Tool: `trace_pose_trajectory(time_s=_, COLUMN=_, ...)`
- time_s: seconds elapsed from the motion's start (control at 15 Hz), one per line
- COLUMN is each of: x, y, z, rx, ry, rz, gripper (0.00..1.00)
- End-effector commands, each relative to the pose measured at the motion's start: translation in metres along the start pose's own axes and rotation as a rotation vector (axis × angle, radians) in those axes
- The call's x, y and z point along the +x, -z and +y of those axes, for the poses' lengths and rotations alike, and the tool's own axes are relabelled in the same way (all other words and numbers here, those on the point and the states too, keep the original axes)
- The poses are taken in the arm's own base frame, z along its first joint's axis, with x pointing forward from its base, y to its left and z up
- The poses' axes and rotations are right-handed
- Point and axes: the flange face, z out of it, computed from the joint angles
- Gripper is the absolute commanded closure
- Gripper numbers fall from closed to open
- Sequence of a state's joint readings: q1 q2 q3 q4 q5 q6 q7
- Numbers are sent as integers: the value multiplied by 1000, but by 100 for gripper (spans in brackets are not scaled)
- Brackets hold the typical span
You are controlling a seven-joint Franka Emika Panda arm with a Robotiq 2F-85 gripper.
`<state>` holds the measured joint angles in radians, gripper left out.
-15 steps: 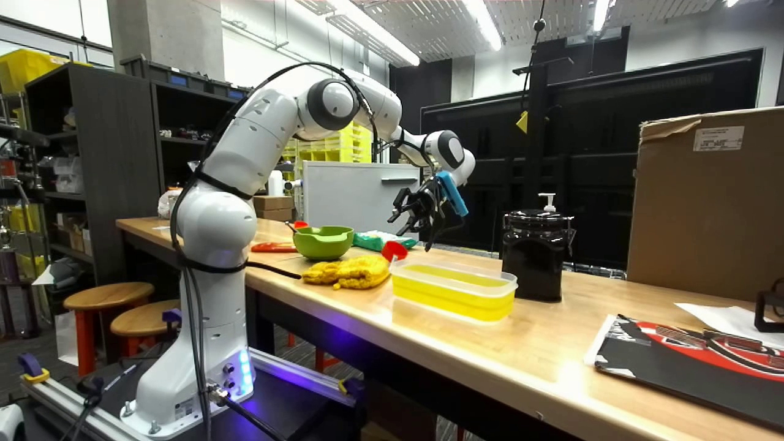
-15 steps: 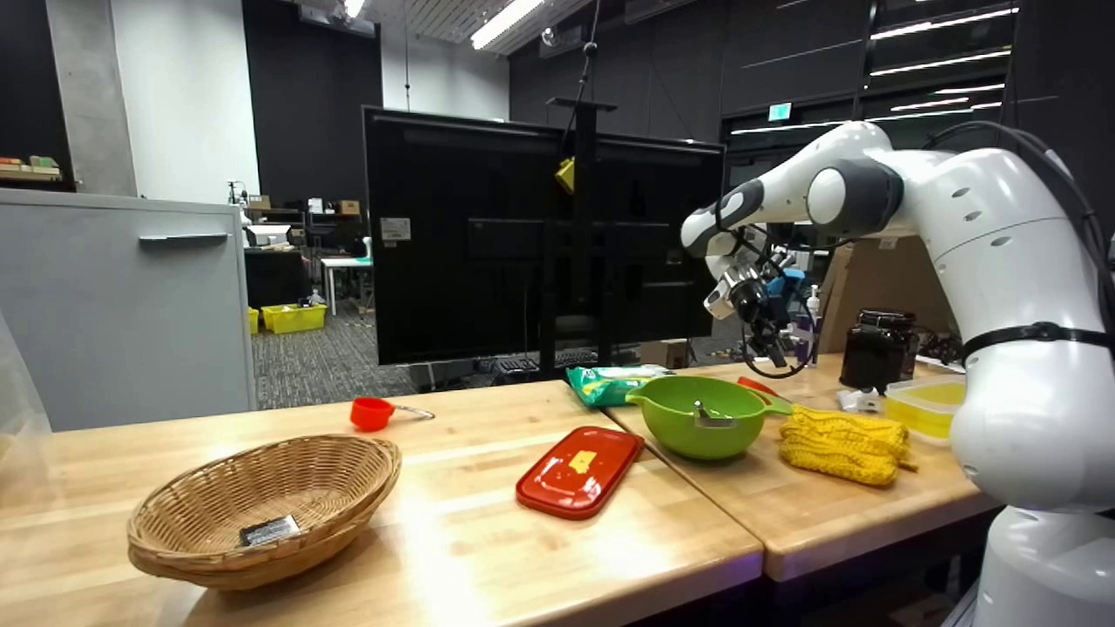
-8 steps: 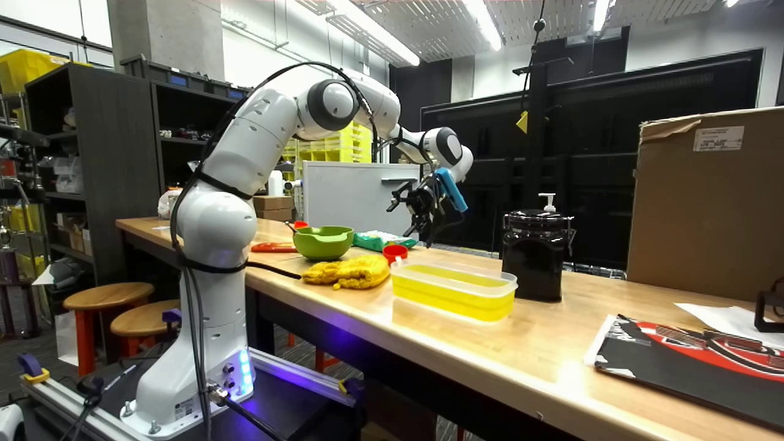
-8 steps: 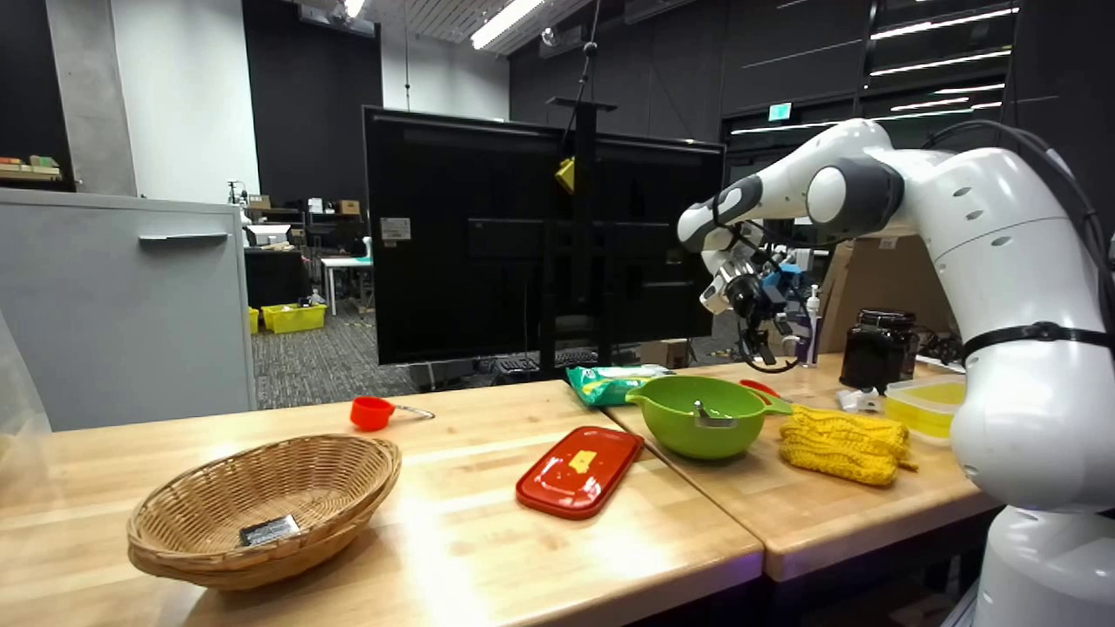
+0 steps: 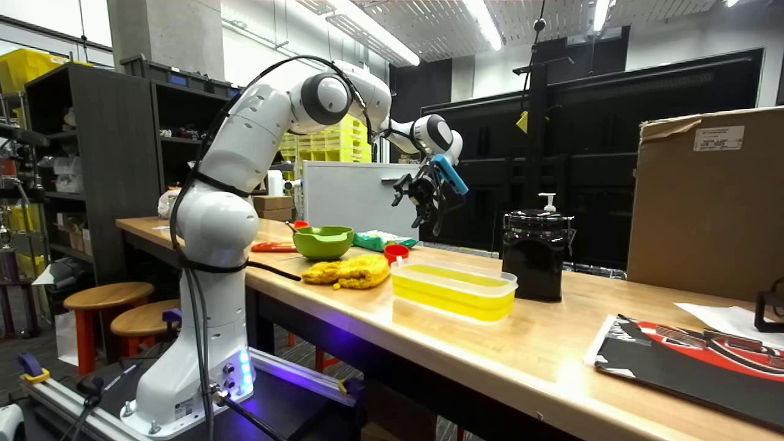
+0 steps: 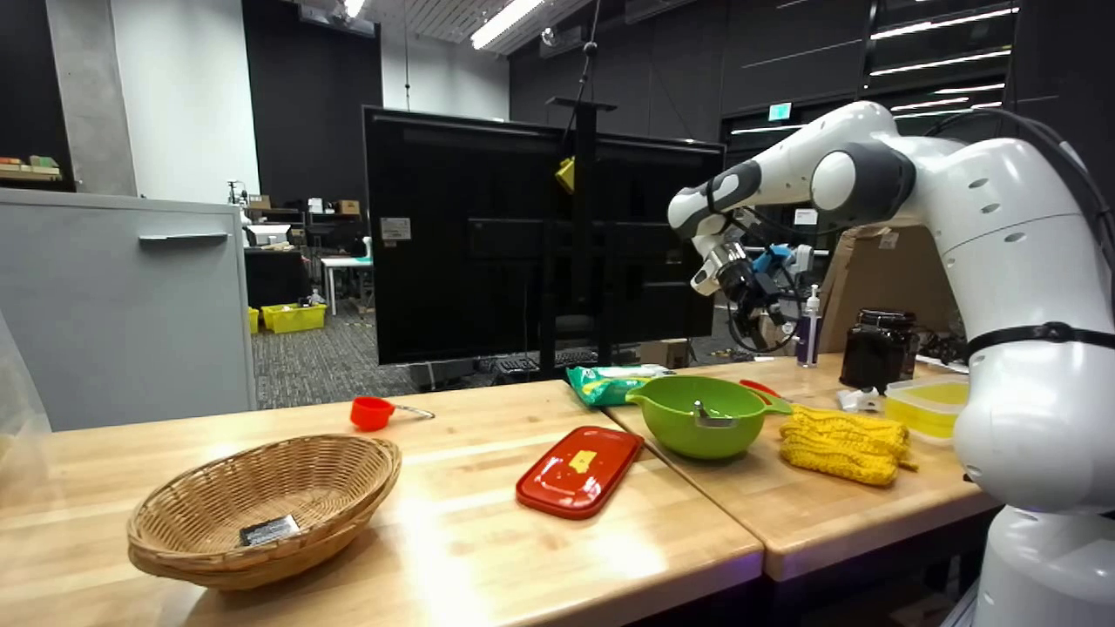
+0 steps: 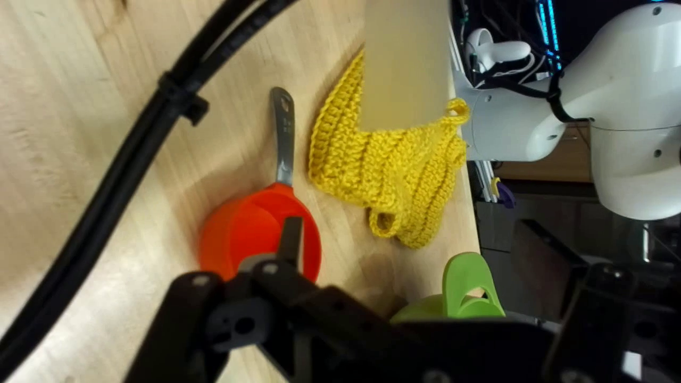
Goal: Pick up the measuring cup on the right and pour the contents in the green bowl.
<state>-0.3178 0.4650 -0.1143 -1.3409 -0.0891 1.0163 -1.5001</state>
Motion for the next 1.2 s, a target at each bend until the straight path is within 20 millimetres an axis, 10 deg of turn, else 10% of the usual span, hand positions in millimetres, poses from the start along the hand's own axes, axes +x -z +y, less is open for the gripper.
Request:
trace_pose_trajectory(time_s=0.0, x=16, y=13, z=-29, rx=-142, ry=12, rz=-50, gripper=0)
trace_pose_trajectory(time_s=1.13, x=139, y=-10, z=-139, rx=-690, ry=278, rz=-205, gripper=0)
